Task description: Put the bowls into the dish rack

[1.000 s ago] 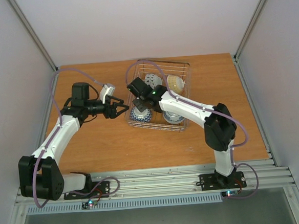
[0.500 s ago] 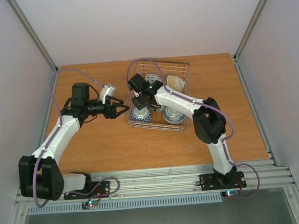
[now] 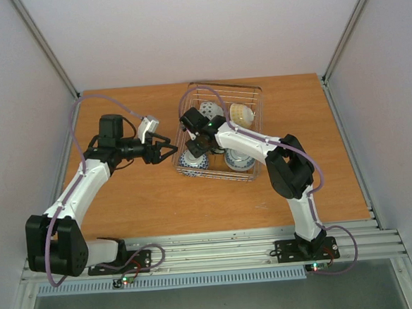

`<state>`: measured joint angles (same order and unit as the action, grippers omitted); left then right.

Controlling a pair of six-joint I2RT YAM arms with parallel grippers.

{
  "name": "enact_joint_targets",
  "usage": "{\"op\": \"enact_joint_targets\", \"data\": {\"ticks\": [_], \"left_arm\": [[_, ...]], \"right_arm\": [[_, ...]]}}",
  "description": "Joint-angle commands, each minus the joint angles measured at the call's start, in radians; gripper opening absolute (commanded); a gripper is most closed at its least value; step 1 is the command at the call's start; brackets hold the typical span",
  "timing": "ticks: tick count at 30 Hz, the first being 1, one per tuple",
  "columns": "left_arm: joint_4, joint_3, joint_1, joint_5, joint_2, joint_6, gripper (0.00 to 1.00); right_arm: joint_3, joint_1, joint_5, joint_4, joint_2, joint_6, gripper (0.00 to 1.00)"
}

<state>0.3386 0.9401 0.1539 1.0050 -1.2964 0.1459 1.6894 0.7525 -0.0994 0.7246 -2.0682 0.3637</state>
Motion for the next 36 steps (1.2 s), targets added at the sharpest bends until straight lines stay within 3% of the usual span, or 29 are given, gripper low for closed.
{"op": "enact_joint_targets", "data": {"ticks": [1, 15, 23, 30, 36], "left_arm": [[-0.043, -0.007, 0.001, 0.007, 0.000, 0.012, 0.67], [-0.043, -0.006, 0.001, 0.006, -0.010, 0.010, 0.67], [-0.043, -0.007, 0.001, 0.007, -0.005, 0.011, 0.67], [-0.041, -0.009, 0.001, 0.006, 0.003, 0.011, 0.68], [-0.043, -0.009, 0.001, 0.007, 0.004, 0.012, 0.68]], "right_arm": [[-0.062, 0.011, 0.031, 0.022, 0.061, -0.022, 0.01], [0.022, 0.004, -0.347, 0.173, -0.031, -0.110, 0.01], [0.051, -0.020, -0.403, 0.192, -0.081, -0.120, 0.01], [0.054, -0.026, -0.336, 0.182, -0.127, -0.117, 0.01], [0.004, -0.021, -0.318, 0.154, -0.059, -0.124, 0.01]]}}
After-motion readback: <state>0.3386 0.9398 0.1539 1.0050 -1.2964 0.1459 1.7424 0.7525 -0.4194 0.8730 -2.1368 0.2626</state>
